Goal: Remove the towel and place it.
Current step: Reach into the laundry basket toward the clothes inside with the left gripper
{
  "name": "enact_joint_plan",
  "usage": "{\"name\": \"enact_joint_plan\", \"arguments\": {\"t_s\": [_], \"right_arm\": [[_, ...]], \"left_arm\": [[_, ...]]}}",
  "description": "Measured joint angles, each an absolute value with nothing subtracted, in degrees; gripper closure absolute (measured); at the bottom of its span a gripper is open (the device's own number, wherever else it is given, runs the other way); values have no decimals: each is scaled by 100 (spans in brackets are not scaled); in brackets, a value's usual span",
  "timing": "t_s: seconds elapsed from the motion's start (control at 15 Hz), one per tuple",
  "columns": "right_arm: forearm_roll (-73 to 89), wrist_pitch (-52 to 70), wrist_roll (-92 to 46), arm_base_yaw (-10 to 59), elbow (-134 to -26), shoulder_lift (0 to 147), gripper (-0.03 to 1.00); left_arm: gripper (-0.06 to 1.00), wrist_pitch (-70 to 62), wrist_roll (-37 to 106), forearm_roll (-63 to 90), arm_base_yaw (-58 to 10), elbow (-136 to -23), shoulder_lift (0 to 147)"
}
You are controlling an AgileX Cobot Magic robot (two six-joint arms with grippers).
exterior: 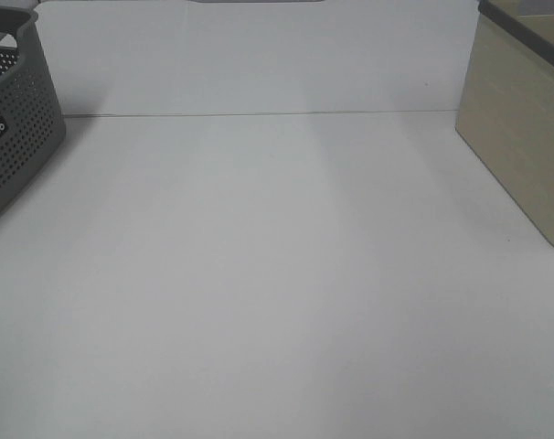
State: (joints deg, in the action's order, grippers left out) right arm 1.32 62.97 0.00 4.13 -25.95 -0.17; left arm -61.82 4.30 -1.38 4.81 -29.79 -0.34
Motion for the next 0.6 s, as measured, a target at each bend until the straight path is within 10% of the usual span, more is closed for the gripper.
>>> {"name": "enact_joint_plan", "arguments": {"t_s": [0.6], "right_arm": [[132, 6297, 0, 413, -2595, -17, 7]], "left_arm": [[-4, -6182, 430, -115, 481, -2979, -34]]}}
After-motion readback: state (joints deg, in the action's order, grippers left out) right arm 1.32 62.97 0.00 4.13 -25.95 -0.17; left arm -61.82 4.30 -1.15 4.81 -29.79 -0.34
